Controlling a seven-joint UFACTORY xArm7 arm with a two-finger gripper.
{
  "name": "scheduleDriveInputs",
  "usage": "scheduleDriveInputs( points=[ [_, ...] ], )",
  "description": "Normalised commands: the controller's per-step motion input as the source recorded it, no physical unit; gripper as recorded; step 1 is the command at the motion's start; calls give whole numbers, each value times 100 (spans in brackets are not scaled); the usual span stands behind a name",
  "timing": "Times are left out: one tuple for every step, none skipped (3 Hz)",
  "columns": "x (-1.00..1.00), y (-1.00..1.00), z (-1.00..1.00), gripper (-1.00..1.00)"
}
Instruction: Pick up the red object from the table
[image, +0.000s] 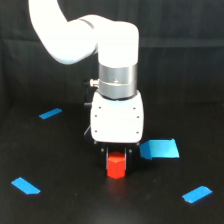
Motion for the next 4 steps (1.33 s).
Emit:
scheduleDriveInputs(
  points=[
    [1, -5, 100, -100],
    [-8, -10, 100, -95],
    [0, -16, 100, -100],
    [-1, -9, 89, -100]
  ],
)
